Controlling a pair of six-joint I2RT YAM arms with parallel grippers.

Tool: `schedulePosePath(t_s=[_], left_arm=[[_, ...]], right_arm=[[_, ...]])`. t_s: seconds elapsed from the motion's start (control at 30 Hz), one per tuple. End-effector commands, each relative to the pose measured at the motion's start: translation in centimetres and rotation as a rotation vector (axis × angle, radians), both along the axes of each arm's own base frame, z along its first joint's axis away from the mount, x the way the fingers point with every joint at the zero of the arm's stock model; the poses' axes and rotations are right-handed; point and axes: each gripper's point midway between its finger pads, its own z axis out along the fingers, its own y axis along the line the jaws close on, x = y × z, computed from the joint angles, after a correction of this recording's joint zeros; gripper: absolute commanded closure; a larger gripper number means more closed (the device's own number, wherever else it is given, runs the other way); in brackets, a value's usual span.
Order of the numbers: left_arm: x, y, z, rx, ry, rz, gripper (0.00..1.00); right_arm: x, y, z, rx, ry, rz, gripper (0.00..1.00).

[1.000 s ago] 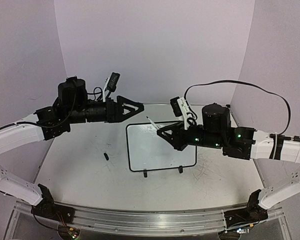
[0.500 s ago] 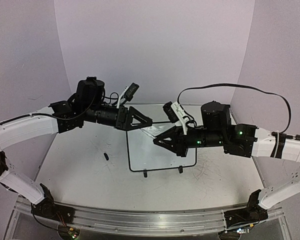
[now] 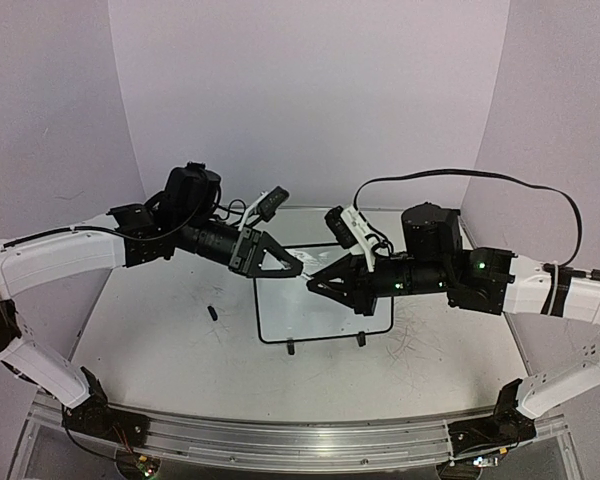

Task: Write a sentence on the whiteboard
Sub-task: Pass from the right arm to the left, then pass from the left arm to the right

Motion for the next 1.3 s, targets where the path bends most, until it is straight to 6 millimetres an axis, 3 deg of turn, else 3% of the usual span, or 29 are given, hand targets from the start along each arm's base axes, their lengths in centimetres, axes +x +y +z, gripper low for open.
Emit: schedulePosePath(t_s=[0.0, 0.07, 0.2, 0.27, 0.33, 0.37, 0.47, 0.6, 0.73, 0.87, 1.0, 1.27], left_arm=[[-0.5, 0.0, 0.0, 0.004, -0.012, -0.037, 0.72], [-0.1, 0.0, 0.0, 0.016, -0.028, -0.017, 0.84], [0.5, 0.0, 0.4, 0.018, -0.063, 0.009, 0.96], [0.8, 0.1, 0.8, 0.016, -0.085, 0.033, 1.00], [1.4, 0.3, 1.3, 0.015, -0.111, 0.071, 1.00], [1.6, 0.4, 1.8, 0.007, -0.124, 0.088, 1.00], [2.2, 0.7, 3.7, -0.073, -0.137, 0.159, 1.00], [2.7, 1.3, 8.7, -0.277, -0.170, 0.241, 1.00], [3.0, 1.5, 11.9, -0.425, -0.138, 0.284, 1.00], [3.1, 0.9, 12.5, -0.458, -0.093, 0.283, 1.00], [3.2, 0.3, 12.4, -0.465, -0.052, 0.282, 1.00], [2.8, -0.3, 11.4, -0.466, -0.024, 0.325, 1.00]], right_arm=[[-0.3, 0.2, 2.7, 0.054, -0.050, 0.024, 1.00], [-0.4, 0.2, 2.6, 0.052, -0.047, 0.029, 1.00], [-0.3, 0.1, 2.3, 0.046, -0.039, 0.023, 0.98], [0.1, -0.4, 2.1, 0.046, -0.027, -0.017, 0.78], [0.9, -1.3, 2.3, 0.061, -0.002, -0.069, 0.46], [1.7, -2.1, 2.6, 0.089, 0.036, -0.095, 0.35], [3.1, -4.7, 4.2, 0.219, 0.178, -0.126, 0.17], [3.1, -6.3, 7.9, 0.409, 0.286, -0.125, 0.03], [2.8, -5.6, 9.9, 0.484, 0.387, -0.064, 0.02], [3.0, -5.3, 12.1, 0.565, 0.436, 0.012, 0.02], [3.3, -4.1, 12.9, 0.579, 0.458, 0.066, 0.16], [3.9, -3.8, 14.5, 0.634, 0.450, 0.084, 0.46]])
